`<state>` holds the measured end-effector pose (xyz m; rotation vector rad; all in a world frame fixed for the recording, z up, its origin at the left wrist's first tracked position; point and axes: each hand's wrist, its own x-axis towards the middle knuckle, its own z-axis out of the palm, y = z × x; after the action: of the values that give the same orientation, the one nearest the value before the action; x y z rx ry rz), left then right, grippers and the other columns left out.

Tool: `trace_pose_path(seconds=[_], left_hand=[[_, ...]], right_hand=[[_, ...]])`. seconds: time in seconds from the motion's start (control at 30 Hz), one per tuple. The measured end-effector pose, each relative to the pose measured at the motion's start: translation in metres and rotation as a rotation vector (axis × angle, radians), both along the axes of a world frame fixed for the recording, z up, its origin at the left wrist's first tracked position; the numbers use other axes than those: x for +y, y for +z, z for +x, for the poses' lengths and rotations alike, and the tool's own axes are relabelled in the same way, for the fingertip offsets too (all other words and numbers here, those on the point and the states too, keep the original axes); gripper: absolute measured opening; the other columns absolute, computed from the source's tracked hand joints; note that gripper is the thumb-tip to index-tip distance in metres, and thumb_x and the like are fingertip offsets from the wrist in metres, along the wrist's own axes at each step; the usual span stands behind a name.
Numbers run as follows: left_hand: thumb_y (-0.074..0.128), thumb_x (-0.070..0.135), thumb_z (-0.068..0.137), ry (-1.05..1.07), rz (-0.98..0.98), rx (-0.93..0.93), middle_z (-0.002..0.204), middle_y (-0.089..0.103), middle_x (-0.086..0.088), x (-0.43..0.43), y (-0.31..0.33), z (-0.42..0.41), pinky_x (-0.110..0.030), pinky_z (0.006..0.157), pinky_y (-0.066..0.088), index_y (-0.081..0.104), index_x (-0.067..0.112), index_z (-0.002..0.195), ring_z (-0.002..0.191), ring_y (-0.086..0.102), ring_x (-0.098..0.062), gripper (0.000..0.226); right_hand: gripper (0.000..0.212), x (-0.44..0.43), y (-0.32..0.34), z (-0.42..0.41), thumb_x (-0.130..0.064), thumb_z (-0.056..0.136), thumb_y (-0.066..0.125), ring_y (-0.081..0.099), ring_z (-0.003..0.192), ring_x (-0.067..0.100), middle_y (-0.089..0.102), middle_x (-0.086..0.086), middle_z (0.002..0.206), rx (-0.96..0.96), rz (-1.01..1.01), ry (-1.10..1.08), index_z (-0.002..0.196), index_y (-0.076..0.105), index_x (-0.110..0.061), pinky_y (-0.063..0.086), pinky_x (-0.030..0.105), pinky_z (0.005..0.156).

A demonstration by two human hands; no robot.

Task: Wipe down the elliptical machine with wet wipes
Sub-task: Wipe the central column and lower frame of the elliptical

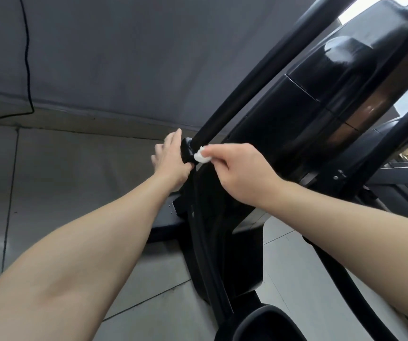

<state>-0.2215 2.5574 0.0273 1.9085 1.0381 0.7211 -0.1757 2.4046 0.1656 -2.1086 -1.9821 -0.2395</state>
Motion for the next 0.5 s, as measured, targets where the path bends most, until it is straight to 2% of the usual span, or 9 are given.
trace_pose_path(seconds=[0.07, 0.13, 0.23, 0.37, 0.5], left_hand=[[0.070, 0.024, 0.087, -0.049, -0.086, -0.027, 0.143, 0.035, 0.006, -0.004, 0.006, -0.003, -0.035, 0.111, 0.029, 0.025, 0.036, 0.156, 0.132, 0.031, -0.027, 0.083], [0.070, 0.027, 0.087, -0.063, -0.116, -0.031, 0.131, 0.038, 0.006, -0.009, 0.012, -0.007, -0.036, 0.113, 0.030, 0.033, 0.038, 0.151, 0.129, 0.032, -0.027, 0.074], [0.067, 0.032, 0.088, -0.072, -0.134, -0.043, 0.119, 0.035, 0.010, -0.009, 0.011, -0.008, -0.034, 0.106, 0.030, 0.037, 0.039, 0.146, 0.127, 0.032, -0.027, 0.066], [0.056, 0.030, 0.088, -0.119, -0.136, -0.003, 0.143, 0.047, 0.002, -0.008, 0.011, -0.012, -0.037, 0.105, 0.028, 0.037, 0.036, 0.148, 0.135, 0.028, -0.027, 0.063], [0.049, 0.028, 0.088, -0.144, -0.131, 0.053, 0.143, 0.052, 0.001, -0.013, 0.013, -0.020, -0.040, 0.105, 0.028, 0.042, 0.034, 0.146, 0.137, 0.028, -0.027, 0.058]], right_hand=[[0.032, 0.014, 0.006, -0.007, -0.013, 0.103, 0.050, 0.068, 0.106, 0.020, 0.075, 0.001, 0.117, 0.020, -0.003, -0.037, 0.126, 0.072, -0.018, 0.054, 0.041, 0.097], [0.033, 0.024, 0.007, -0.012, -0.014, 0.103, 0.049, 0.066, 0.108, 0.021, 0.074, 0.002, 0.119, 0.009, -0.035, -0.068, 0.127, 0.072, -0.019, 0.053, 0.041, 0.098], [0.035, 0.034, 0.009, -0.016, -0.014, 0.103, 0.046, 0.063, 0.116, 0.021, 0.071, 0.003, 0.125, 0.014, -0.065, -0.111, 0.127, 0.071, -0.020, 0.051, 0.040, 0.102], [0.036, 0.044, 0.018, -0.021, -0.012, 0.102, 0.045, 0.064, 0.112, 0.021, 0.071, 0.004, 0.124, 0.037, -0.047, -0.151, 0.126, 0.072, -0.019, 0.051, 0.038, 0.099], [0.037, 0.051, 0.022, -0.024, -0.011, 0.102, 0.045, 0.061, 0.116, 0.023, 0.069, 0.005, 0.128, 0.037, -0.032, -0.171, 0.125, 0.072, -0.018, 0.050, 0.038, 0.099]])
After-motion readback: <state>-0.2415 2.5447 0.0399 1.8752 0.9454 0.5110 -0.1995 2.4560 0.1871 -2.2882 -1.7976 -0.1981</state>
